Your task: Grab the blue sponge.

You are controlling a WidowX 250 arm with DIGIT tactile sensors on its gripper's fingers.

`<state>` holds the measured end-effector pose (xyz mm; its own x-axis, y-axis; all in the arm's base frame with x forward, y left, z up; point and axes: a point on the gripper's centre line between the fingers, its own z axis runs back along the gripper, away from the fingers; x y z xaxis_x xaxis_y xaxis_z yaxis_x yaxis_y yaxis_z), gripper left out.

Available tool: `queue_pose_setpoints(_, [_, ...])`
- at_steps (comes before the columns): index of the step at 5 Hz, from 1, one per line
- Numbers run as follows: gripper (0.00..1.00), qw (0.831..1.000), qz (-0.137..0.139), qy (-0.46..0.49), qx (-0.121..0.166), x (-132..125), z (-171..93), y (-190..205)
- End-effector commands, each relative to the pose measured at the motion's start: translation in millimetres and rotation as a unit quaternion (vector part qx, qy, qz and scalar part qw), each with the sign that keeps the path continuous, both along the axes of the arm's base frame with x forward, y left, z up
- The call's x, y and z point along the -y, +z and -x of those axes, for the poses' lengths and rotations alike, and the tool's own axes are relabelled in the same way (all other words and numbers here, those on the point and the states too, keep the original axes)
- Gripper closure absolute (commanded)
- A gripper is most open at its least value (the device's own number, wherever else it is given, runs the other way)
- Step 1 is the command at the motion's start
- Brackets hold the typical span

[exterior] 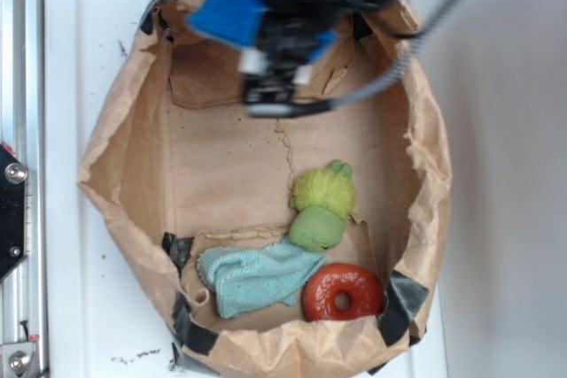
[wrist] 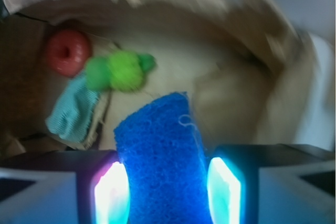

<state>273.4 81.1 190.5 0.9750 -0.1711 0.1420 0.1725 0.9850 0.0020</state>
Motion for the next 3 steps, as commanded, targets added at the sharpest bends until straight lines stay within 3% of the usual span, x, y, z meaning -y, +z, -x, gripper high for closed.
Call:
queue_pose_setpoints(1, [1.0,0.998,-0.059,0.019,0.028,47.8,0.8,23.1])
queue_pose_setpoints(3, [1.0,0.995,-0.088,0.023,0.028,65.5,-20.7,11.4])
